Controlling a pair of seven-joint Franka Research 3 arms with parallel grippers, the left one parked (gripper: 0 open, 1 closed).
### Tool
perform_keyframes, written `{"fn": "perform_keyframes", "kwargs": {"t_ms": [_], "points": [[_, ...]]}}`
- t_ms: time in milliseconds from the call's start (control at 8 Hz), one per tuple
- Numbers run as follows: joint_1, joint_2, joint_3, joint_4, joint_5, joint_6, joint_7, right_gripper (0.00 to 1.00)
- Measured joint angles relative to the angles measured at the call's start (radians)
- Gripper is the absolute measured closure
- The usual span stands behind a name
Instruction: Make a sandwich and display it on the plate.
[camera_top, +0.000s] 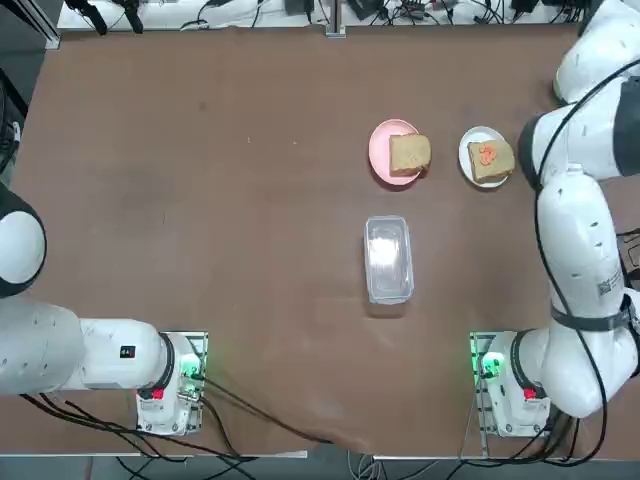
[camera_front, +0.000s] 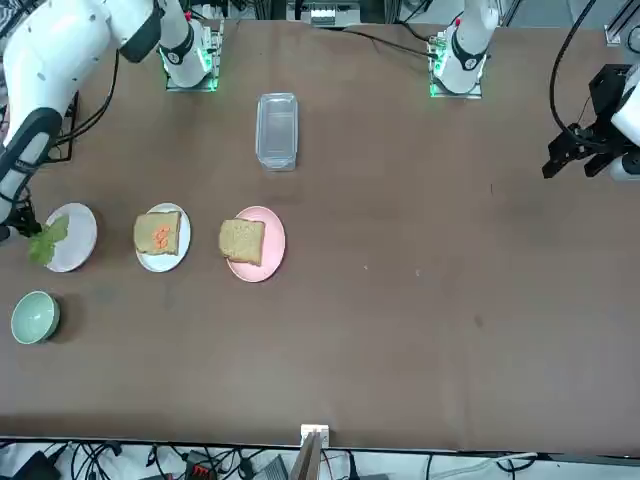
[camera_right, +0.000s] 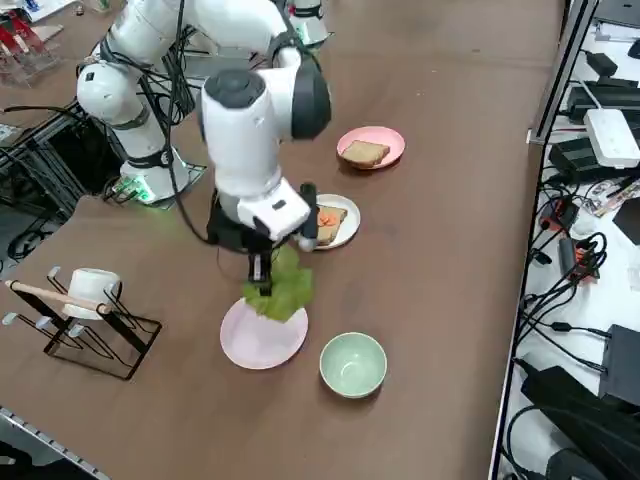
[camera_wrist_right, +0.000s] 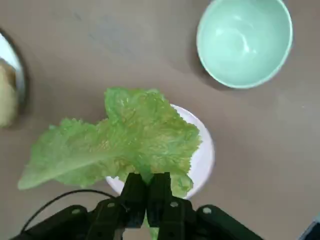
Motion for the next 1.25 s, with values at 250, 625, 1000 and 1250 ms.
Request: {"fn": "perform_keyframes", "kwargs": {"t_ms": [250,625,1000,1250], "points": [[0.131,0.0,-0.062,0.0,0.0,-0.116,0.214,0.95],[0.25,0.008,-0.066,-0.002,0.001,-0.152,0.469,0.95],[0.316,0.015,-0.029,-0.003,-0.005,-0.151,0.698,0.95],[0.359,0.033,-0.016,-0.002,-0.027,-0.142,0.8,0.95]]}}
